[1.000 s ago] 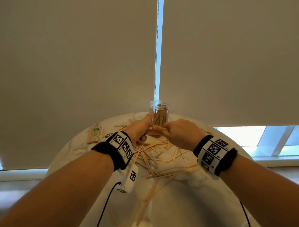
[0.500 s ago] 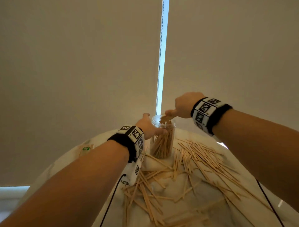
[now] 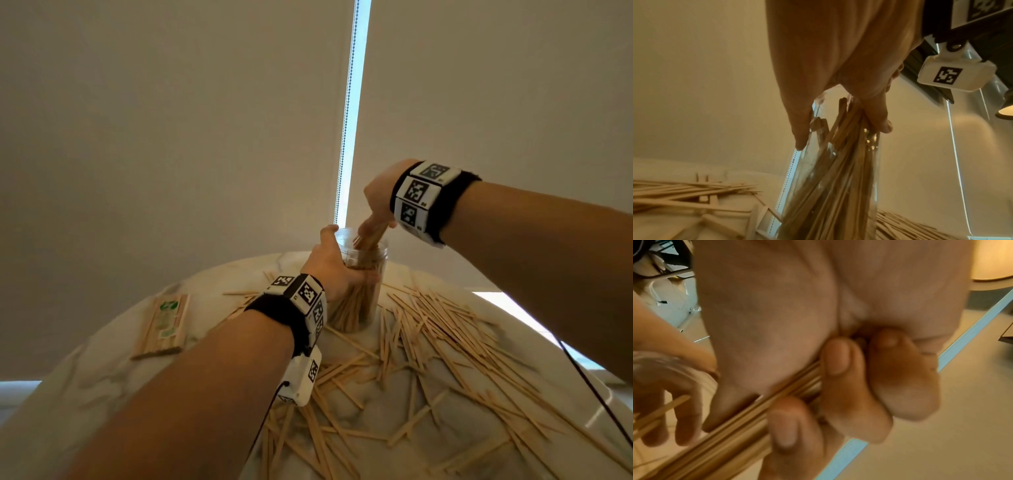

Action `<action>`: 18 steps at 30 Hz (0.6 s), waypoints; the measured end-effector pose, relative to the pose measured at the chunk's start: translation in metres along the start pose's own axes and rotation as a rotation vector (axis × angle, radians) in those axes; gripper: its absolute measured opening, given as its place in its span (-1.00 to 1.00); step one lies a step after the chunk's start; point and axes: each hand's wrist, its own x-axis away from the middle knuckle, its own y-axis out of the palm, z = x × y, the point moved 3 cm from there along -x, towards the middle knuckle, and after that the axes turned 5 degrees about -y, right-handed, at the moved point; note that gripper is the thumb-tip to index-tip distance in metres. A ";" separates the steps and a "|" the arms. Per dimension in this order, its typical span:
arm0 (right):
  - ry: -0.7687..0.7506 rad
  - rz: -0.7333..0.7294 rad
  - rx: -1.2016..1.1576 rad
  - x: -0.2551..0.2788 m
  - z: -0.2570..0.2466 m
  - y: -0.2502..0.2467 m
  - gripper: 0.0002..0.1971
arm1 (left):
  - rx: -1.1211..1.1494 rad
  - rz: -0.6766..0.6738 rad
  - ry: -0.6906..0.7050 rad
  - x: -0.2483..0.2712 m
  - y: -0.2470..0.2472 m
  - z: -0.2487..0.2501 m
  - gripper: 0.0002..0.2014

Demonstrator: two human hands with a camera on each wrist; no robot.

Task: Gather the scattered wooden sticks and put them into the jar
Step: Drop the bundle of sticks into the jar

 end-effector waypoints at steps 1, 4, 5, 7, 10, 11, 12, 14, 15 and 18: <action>-0.001 -0.010 -0.058 -0.004 -0.003 0.001 -0.39 | 0.013 -0.002 0.002 0.000 0.001 0.000 0.19; -0.019 -0.032 -0.193 -0.013 -0.013 0.000 -0.40 | 0.048 -0.018 -0.009 -0.001 0.001 -0.002 0.18; -0.021 -0.036 -0.220 -0.013 -0.016 0.001 -0.42 | 0.044 -0.017 -0.014 -0.001 0.001 -0.002 0.18; -0.043 0.020 -0.181 -0.016 -0.019 0.002 -0.47 | 0.024 0.000 -0.012 0.000 0.001 -0.002 0.18; -0.138 -0.021 -0.119 -0.015 -0.028 -0.005 -0.53 | 0.003 0.007 -0.011 0.000 0.001 -0.002 0.17; -0.159 -0.087 -0.143 -0.016 -0.032 -0.006 -0.56 | -0.001 0.007 -0.007 0.000 0.001 -0.002 0.16; -0.184 -0.108 -0.164 -0.017 -0.036 -0.008 -0.59 | -0.009 0.009 -0.004 -0.001 0.001 -0.003 0.15; -0.188 -0.068 -0.178 -0.014 -0.041 -0.013 -0.60 | -0.015 0.010 -0.002 -0.002 0.001 -0.003 0.15; -0.166 -0.022 -0.186 -0.014 -0.042 -0.013 -0.60 | -0.008 0.007 -0.003 -0.002 0.001 -0.004 0.16; -0.132 0.035 -0.205 -0.015 -0.047 -0.006 -0.69 | 0.007 -0.002 -0.007 -0.002 0.002 -0.004 0.18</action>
